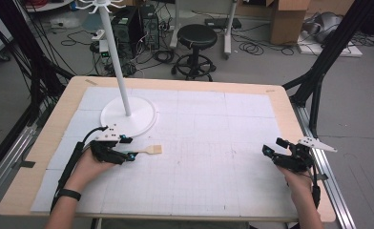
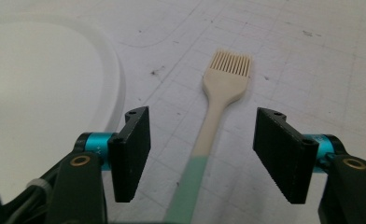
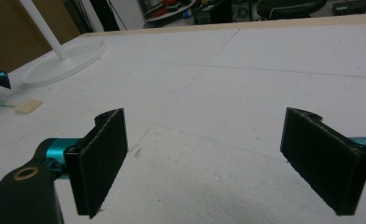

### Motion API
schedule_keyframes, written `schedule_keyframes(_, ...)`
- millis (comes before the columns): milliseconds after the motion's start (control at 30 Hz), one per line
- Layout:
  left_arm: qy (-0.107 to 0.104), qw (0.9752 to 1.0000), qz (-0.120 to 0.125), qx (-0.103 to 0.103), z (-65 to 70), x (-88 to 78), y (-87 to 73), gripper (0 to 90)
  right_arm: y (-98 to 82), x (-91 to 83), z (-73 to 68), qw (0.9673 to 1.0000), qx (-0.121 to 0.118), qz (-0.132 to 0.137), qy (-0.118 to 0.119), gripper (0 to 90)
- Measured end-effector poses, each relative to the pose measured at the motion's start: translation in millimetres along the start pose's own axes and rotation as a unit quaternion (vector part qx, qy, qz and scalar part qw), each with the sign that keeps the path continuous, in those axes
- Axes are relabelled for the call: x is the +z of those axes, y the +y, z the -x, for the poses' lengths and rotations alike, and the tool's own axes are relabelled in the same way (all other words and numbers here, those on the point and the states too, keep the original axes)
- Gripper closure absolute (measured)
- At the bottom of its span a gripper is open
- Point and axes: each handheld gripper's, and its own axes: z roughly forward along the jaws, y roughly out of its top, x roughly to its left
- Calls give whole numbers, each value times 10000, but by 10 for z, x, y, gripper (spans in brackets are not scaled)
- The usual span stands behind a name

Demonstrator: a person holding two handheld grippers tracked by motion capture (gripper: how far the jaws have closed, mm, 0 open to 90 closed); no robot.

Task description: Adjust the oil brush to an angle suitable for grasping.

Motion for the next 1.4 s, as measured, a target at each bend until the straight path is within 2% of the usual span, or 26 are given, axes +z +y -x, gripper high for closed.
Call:
schedule_keyframes(100,12,9999,-124,43,-11,36,-1,423,0,-4,5,10000,-8,1,4,140)
schedule_keyframes(167,-45,9999,-134,-25,-23,43,-15,479,0,-3,2,10000,32,9,2,140)
schedule_keyframes(200,-71,9998,-209,7,-33,37,-23,500,1,-1,9,10000,-19,3,6,140)
schedule_keyframes(267,-96,9997,-210,-12,-35,35,-27,546,-1,2,9,10000,-30,-6,16,140)
schedule_keyframes(400,-123,9997,-232,-5,-45,33,-34,595,-1,5,10,10000,-44,-1,25,140)
schedule_keyframes(467,-117,9995,-278,-68,-67,35,-50,603,1,3,6,10000,-18,9,29,140)
schedule_keyframes(533,-188,9994,-304,-25,-66,41,-54,625,1,0,7,10000,-30,9,36,140)
schedule_keyframes(633,-183,9990,-385,101,-51,62,-52,663,0,3,8,10000,-24,4,28,140)
schedule_keyframes(700,-232,9991,-349,55,-58,71,-59,701,-1,6,10,10000,-45,-1,28,140)
schedule_keyframes(1033,-353,9989,-318,30,-102,71,-78,784,-1,5,5,10000,-36,-9,53,140)
schedule_keyframes(1267,-335,9985,-338,264,-71,70,-59,809,-1,5,4,10000,-11,-6,70,140)
schedule_keyframes(1300,-315,9981,-385,353,-72,63,-50,817,0,6,1,10000,-4,-1,70,140)
schedule_keyframes(1400,-326,9984,-306,336,-74,32,-38,819,-1,5,9,10000,-25,0,53,140)
